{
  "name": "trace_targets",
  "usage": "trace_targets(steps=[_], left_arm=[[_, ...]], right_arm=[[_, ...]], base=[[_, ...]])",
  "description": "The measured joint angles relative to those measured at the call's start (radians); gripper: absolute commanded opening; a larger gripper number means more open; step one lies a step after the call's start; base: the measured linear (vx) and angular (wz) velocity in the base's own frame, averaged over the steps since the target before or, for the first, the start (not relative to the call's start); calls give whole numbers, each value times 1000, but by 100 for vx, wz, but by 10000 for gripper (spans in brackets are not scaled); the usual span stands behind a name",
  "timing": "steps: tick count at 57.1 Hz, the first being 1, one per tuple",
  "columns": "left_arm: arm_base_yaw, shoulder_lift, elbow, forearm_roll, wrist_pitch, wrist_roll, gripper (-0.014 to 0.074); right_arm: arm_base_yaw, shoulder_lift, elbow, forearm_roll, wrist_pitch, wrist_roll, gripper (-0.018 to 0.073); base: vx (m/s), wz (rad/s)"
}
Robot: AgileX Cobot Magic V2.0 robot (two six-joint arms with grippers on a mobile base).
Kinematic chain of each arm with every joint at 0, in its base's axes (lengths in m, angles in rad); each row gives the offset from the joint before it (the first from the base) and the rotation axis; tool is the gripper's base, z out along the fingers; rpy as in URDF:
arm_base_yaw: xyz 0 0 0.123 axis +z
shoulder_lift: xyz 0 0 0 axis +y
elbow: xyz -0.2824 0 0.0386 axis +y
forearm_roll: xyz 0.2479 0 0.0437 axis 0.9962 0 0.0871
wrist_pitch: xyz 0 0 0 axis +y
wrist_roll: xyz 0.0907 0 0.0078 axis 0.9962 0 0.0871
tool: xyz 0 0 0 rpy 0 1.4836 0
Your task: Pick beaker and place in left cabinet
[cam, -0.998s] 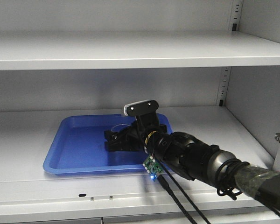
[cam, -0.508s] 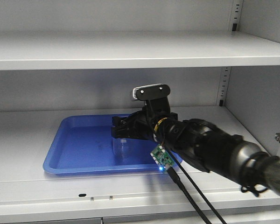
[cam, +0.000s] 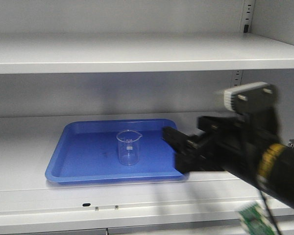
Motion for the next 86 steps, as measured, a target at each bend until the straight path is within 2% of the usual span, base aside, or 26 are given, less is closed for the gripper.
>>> trace_targets(steps=[14,25,33,53,72,80,86], left_arm=[[0,0,0,0,0,0,1],[0,0,0,0,0,0,1],[0,0,0,0,0,0,1],[0,0,0,0,0,0,1],[0,0,0,0,0,0,1],[0,0,0,0,0,0,1],[0,0,0,0,0,0,1]], right_arm=[[0,-385,235,4,178,-1,550],[0,-661,368,11,211,-1,550],[0,-778,464,12,243,-1,550],[0,-832,620,15,271,-1,550],[-1,-833,641,15,303,-1,535],[-35,-884,678,109,309,-43,484],[-106,-994,734,248,318,-176,412]], base=[[0,0],[0,0],[0,0],[0,0],[0,0],[0,0],[0,0]])
